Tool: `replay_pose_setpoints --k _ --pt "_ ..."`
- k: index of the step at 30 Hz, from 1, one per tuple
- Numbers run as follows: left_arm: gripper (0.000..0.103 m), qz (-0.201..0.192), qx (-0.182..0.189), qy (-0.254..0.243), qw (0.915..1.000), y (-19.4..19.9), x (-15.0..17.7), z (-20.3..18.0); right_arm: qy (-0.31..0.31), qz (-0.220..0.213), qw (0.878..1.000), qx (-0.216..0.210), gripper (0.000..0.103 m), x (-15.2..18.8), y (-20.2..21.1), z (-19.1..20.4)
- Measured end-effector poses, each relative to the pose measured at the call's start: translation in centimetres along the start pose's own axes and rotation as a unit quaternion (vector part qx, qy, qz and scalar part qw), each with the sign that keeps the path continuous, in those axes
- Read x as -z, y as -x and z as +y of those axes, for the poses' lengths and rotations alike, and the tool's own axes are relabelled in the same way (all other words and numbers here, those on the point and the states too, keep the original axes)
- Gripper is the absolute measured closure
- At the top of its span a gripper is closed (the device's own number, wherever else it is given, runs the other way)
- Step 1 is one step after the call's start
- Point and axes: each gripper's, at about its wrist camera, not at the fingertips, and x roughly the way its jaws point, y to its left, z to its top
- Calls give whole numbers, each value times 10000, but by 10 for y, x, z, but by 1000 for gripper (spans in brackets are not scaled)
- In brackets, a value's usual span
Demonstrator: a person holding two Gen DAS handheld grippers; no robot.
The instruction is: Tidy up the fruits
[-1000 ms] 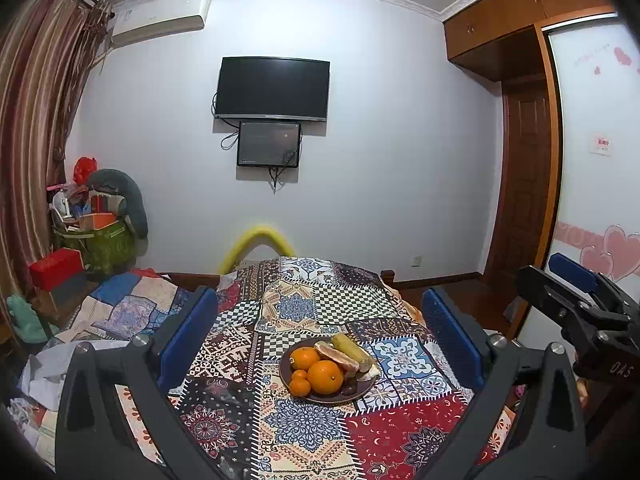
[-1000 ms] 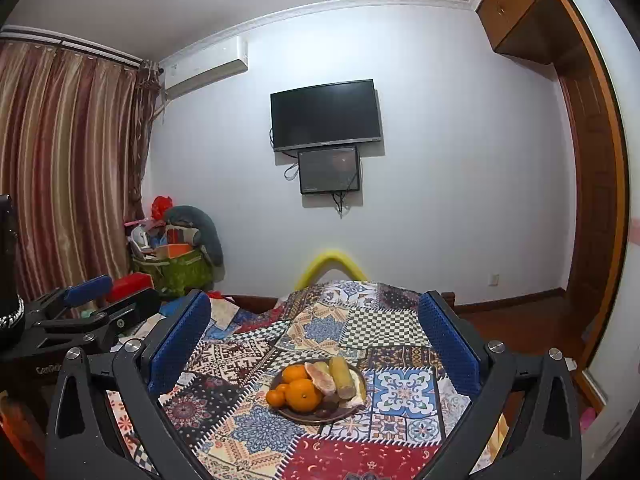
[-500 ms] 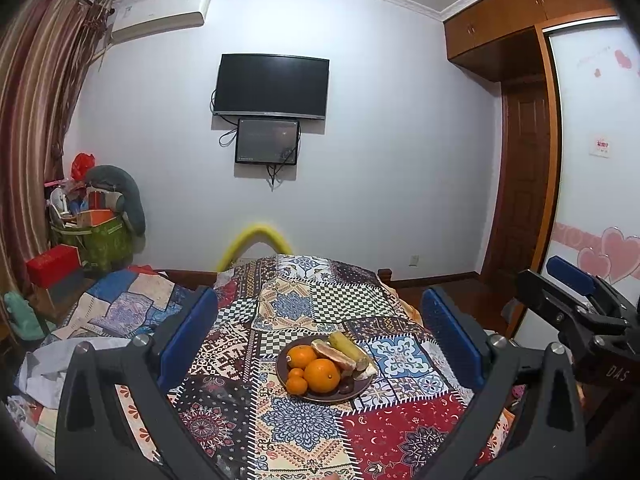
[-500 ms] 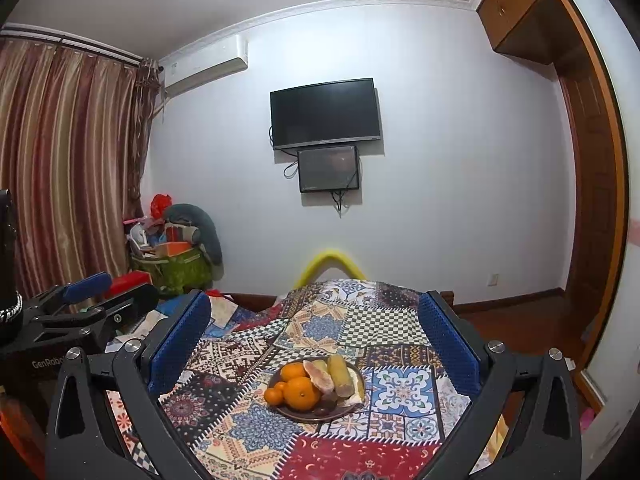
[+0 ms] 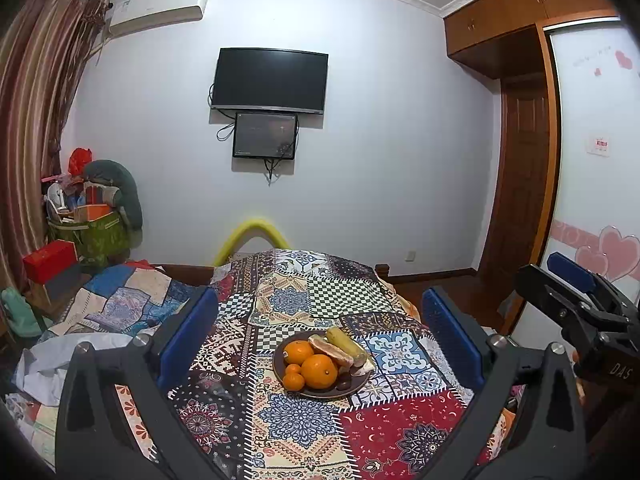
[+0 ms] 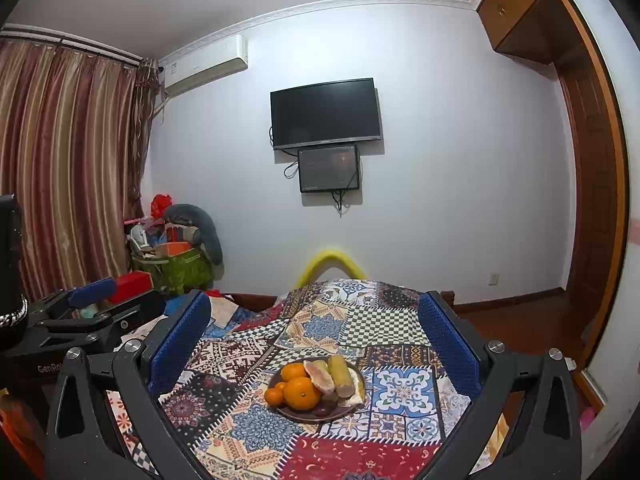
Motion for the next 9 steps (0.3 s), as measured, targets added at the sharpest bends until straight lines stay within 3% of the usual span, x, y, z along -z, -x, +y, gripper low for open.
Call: replay_pose_setpoints --k 9 --pt "0 -17 12 -110 9999 1 2 -5 -39 24 10000 -1 0 0 -1 0"
